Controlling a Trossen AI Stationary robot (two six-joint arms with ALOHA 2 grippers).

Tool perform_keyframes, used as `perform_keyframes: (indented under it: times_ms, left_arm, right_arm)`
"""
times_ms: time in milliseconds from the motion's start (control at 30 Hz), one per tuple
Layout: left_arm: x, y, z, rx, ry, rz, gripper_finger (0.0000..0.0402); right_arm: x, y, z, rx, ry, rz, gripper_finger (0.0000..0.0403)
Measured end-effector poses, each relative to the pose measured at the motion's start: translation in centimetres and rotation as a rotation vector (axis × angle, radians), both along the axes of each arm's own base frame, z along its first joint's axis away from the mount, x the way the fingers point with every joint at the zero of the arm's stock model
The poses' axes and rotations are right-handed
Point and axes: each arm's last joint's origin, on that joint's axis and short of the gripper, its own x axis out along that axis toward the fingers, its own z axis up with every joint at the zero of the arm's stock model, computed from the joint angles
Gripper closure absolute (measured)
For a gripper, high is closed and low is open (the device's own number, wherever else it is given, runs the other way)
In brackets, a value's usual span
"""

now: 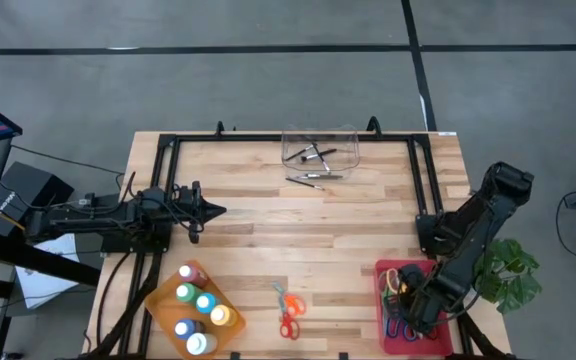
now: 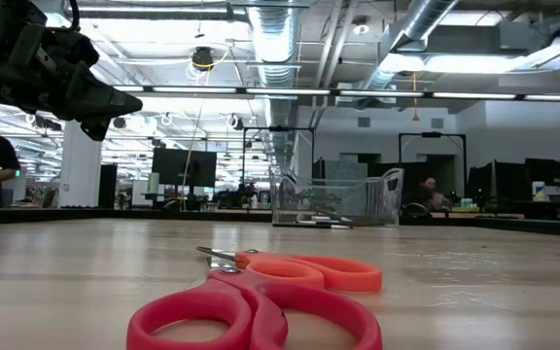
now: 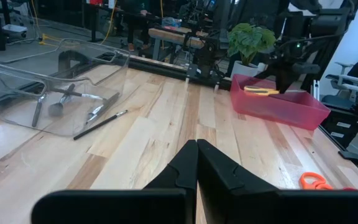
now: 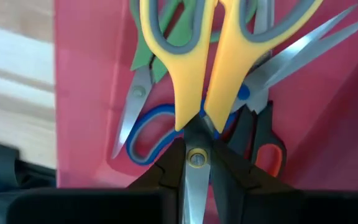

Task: Pick & Place Paint Supplies
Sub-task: Put the yellow scissor into the red bin

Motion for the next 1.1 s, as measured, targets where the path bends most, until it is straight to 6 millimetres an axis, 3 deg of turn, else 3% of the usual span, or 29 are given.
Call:
perform_keyframes:
  times_ms: [800, 1100]
  left_arm:
    - [0.0, 0.0, 0.0, 0.0, 0.0, 0.0, 0.0402]
    - [0.0, 0.0, 0.0, 0.0, 0.0, 0.0, 0.0402]
  right_arm:
    - [0.2, -0.2, -3.3, -0.041, 0.03, -0.018, 0.035]
    - [0.4, 0.1, -3.7, -0.035, 0.03, 0.002, 0.0281]
